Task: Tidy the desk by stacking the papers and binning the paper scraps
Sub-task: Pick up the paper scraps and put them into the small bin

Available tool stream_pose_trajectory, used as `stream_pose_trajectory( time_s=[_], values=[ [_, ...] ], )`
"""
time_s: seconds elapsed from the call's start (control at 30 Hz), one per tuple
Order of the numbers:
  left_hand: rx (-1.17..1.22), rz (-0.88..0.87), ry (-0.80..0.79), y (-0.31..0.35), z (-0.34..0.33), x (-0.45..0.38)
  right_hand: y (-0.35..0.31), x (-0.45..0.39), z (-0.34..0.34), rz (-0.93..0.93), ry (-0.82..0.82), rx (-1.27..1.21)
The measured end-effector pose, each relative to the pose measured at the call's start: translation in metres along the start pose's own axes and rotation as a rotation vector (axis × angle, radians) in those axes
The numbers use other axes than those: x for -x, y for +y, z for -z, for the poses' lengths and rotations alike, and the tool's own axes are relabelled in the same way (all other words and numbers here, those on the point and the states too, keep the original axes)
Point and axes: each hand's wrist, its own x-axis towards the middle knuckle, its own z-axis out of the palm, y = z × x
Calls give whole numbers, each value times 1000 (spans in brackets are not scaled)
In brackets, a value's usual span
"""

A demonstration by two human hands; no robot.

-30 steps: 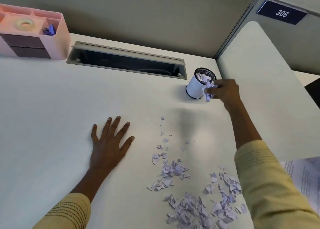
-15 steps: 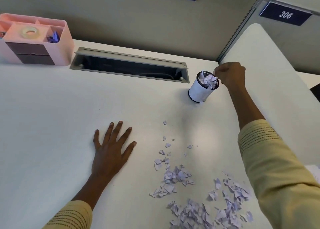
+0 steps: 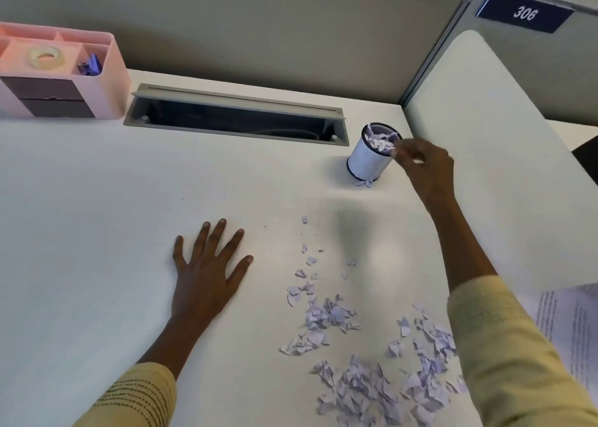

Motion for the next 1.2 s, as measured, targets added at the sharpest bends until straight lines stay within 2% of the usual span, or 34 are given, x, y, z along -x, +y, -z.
stream_pose_trajectory(
  time_s=[0.07, 0.17, 0.27, 0.37, 0.5, 0.73, 0.93, 1.1, 1.2],
  values=[
    [6, 9, 2, 0, 0, 0, 7, 40, 3, -136, -115, -24],
    [8, 14, 1, 0, -2, -1, 7, 114, -4, -306, -471, 83],
    [9, 8, 6, 0, -2, 0, -5, 174, -19, -304, -704, 153],
    [12, 8, 11, -1, -3, 0, -19, 207, -36, -208, -750, 232],
    [19, 8, 7, -1, -3, 0, -37, 222, -57, -79, -765, 356],
    [11, 8, 8, -1, -3, 0, -35, 204, -73, -127, -676, 208],
    [19, -1, 20, 0, -1, 0, -35, 159, -55, -190, -643, 119],
    [19, -4, 11, 0, -1, 0, -36, 92, -25, -236, -480, -157],
    [28, -6, 11, 0, -1, 0, -33, 35, -12, -249, -353, -214]
  ],
)
